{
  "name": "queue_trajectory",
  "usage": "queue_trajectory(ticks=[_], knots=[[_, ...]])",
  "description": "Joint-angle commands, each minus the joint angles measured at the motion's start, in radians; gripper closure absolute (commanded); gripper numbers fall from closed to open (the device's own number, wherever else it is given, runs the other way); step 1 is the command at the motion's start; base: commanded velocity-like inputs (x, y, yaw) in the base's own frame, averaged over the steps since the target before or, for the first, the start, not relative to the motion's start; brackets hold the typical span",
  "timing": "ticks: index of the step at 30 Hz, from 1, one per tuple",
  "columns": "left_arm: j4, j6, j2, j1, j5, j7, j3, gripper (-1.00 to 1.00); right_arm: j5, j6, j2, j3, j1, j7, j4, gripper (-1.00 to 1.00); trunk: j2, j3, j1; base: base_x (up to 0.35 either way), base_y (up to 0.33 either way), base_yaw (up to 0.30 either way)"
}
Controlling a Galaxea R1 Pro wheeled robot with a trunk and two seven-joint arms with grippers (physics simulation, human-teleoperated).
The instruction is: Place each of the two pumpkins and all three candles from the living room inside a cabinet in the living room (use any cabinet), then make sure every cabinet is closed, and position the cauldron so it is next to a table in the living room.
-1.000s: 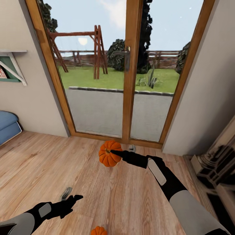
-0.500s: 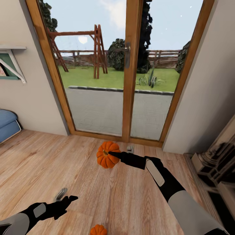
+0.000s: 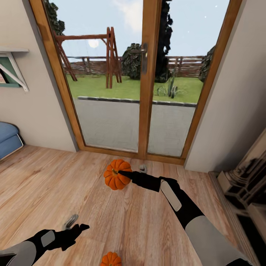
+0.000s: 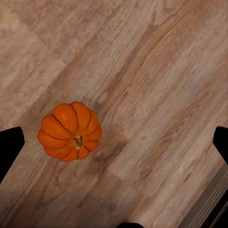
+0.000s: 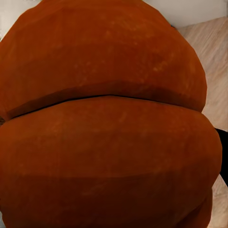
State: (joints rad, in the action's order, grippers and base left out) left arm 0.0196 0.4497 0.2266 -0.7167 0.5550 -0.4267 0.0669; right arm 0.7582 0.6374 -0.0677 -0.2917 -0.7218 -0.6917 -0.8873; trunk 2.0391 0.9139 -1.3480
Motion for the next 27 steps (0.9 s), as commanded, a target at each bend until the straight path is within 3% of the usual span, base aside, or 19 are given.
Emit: queue_trajectory(ticks=[1,27], knots=[[0.003,0.004,-0.003,-0.001,0.000,-0.001,0.007,-1.00,0.010,-0.021,-0.019,0.001,-0.001,0.002,0.000,1.00,0.008,0.004,-0.004,0.000,0.000,0.000],[0.004,0.004,-0.019,-0.001,0.000,0.013,0.007,-1.00,0.001,-0.028,-0.022,-0.006,-0.004,-0.002,-0.006,1.00,0.190,0.086,-0.103,0.000,0.000,0.000]])
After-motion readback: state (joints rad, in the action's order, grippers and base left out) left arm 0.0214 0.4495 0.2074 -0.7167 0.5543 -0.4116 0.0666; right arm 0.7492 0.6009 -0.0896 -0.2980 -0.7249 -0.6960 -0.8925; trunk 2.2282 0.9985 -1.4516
